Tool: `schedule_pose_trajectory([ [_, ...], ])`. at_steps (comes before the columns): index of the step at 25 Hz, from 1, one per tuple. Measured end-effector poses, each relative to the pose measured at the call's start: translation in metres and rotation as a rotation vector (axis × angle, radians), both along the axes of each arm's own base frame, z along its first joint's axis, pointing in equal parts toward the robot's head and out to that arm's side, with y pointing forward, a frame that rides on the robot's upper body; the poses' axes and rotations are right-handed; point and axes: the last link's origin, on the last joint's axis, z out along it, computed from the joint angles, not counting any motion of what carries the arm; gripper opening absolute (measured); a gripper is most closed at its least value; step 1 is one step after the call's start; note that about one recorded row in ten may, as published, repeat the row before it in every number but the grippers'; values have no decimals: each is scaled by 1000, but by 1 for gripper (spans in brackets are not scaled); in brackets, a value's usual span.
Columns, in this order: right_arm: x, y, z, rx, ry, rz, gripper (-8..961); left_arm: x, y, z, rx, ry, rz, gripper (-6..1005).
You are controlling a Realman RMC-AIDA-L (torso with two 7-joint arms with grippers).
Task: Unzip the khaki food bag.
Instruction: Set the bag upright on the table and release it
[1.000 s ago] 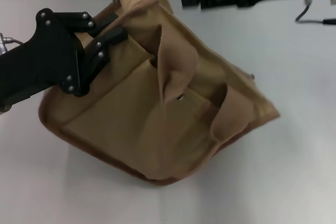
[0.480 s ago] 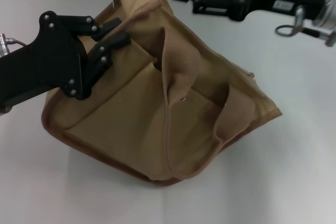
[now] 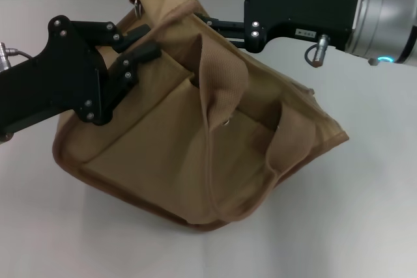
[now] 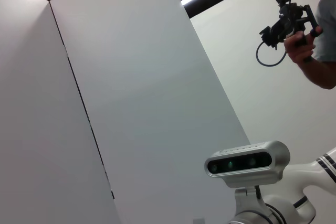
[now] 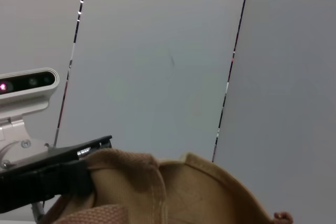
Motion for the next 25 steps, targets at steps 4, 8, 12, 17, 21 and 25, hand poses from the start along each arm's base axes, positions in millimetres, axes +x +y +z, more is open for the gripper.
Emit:
schedule_pose_trajectory([
  [4,1,0,-2,-9,-6,-10,775,-1,0,1,4,1,2,89],
  [8,9,-9,1,-80,13,-48,774,-2,-1,2,12,0,8,89],
  [12,24,-15,7,-154,-43,-90,774,-3,0,2,15,1,11,89],
  [17,39,-21,11,-198,-134,-119,773,-2,0,4,22,10,4,89],
  [21,44,-20,29,-135,-43,-147,773,-2,0,5,31,22,-4,89],
  [25,41,-23,52,-38,148,-111,773,-3,-1,7,37,29,-8,89],
])
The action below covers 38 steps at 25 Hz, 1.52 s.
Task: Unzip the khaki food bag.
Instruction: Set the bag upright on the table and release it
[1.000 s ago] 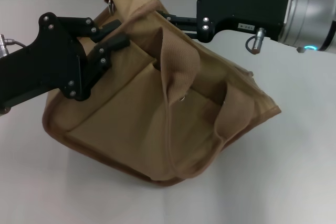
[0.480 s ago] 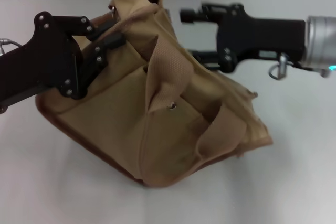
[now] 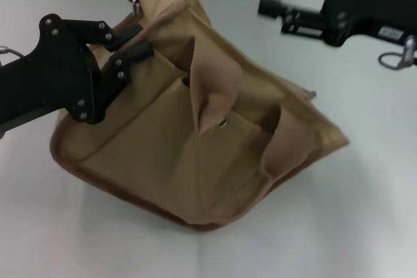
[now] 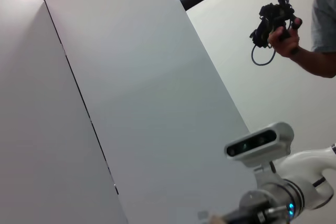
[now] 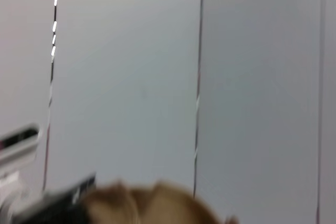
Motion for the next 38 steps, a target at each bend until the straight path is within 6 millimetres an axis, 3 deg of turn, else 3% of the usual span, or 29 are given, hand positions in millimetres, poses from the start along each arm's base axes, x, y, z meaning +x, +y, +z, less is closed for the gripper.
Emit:
schedule_pose_trajectory([
  [5,-1,1,-1,82,48,52,773,1,0,1,-1,11,-12,89],
  [17,-18,-9,-49,297,-74,359,773,3,0,1,1,42,-40,89],
  [25,-18,-4,-49,405,-62,359,774,4,0,1,-1,49,-48,90],
  [38,-24,5,-59,428,-142,383,774,4,0,1,7,54,-54,90],
])
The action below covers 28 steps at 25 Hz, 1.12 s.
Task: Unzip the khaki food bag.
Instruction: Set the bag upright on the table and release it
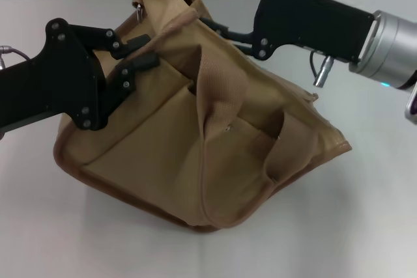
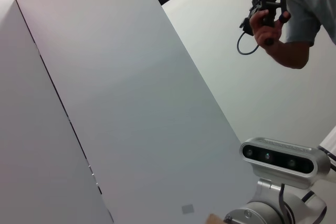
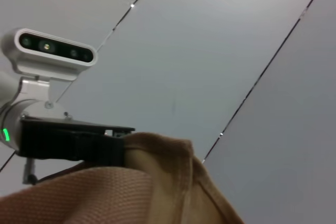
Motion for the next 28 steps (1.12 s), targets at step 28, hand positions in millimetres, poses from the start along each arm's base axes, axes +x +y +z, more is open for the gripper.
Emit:
schedule_pose_trajectory([
  [28,19,-24,20,-162,-133,-91,774,-5,5,8,54,29,2,90],
])
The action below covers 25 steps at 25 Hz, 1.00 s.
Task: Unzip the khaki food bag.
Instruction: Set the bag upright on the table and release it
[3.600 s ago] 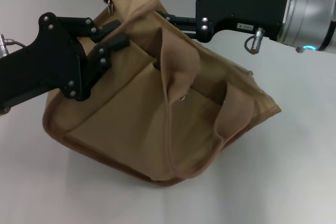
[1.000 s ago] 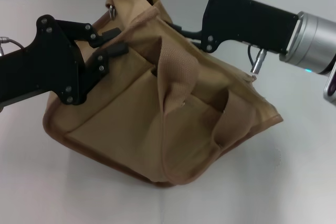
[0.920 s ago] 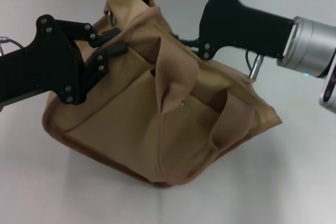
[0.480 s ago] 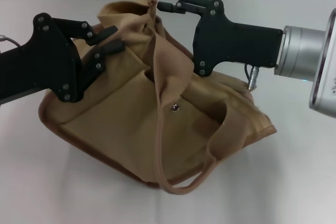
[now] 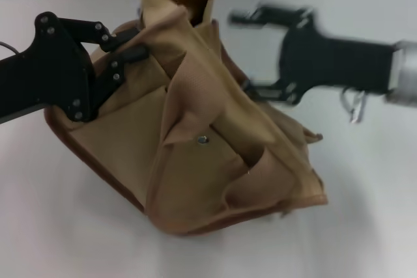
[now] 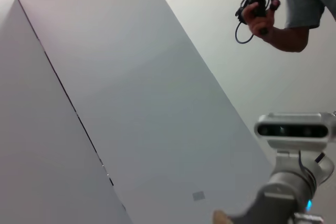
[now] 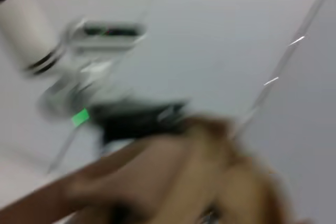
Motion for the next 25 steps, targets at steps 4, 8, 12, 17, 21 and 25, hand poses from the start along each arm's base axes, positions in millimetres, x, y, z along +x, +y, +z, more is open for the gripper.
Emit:
schedule_pose_trajectory([
  [4,3,-1,19,99,146,-11,773,0,-1,3,20,5,-26,90],
  [8,2,2,19,140,185,-9,773,3,-1,6,27,18,-56,90],
  [12,-6,8,12,159,186,17,773,6,-2,8,20,39,-87,90],
  [17,-20,17,-1,129,158,40,773,7,-3,12,-1,50,-113,90],
  [21,-27,14,-12,93,139,70,773,8,-2,13,-1,52,-115,90],
  [25,-30,13,-17,77,125,82,773,8,-1,14,1,56,-119,90],
])
